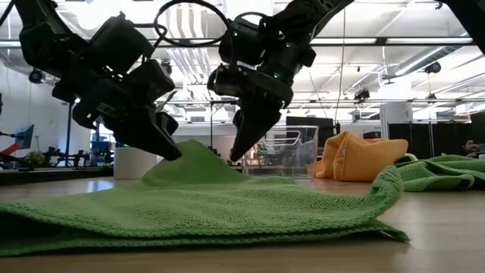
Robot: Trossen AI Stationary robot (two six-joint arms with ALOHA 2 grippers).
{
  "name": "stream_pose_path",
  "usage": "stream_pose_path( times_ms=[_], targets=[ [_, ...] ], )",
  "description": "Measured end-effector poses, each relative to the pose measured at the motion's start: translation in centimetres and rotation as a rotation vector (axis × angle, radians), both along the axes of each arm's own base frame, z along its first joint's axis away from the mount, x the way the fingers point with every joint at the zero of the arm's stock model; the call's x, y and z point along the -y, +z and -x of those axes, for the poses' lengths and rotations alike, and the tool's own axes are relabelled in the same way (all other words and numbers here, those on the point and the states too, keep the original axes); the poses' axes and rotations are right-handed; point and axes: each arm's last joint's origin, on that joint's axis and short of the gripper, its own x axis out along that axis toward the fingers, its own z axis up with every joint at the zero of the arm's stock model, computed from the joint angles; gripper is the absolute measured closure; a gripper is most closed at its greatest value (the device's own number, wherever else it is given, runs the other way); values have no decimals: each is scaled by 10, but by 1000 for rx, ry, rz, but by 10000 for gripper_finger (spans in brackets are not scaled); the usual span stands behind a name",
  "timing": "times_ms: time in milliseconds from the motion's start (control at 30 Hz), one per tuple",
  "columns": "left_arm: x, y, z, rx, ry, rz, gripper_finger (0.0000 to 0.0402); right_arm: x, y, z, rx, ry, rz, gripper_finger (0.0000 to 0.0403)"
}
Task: Fold microfiber towels
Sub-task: Fold the top green towel
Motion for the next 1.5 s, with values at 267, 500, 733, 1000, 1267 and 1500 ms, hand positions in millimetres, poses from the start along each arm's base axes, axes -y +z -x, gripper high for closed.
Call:
stream_pose_path(
  times_ms=[267,500,733,1000,1267,1500],
  targets=[
    [7,18,3,95,-74,-66,400,0,1,-2,29,37,16,188],
    [8,32,9,140,-78,-66,401,2,0,-1,20,21,9,188],
    [8,31,14,86,-76,-70,401,2,-8,10,-94,19,-6,197],
    [8,31,14,90,-74,-70,401,1,-22,21,-165,-8,-49,252],
    [8,31,14,83,-72,-67,401,1,-22,21,-174,-37,-62,327],
    [8,30,15,79,-70,-63,402,1,-16,22,-174,-38,-62,346]
  ],
)
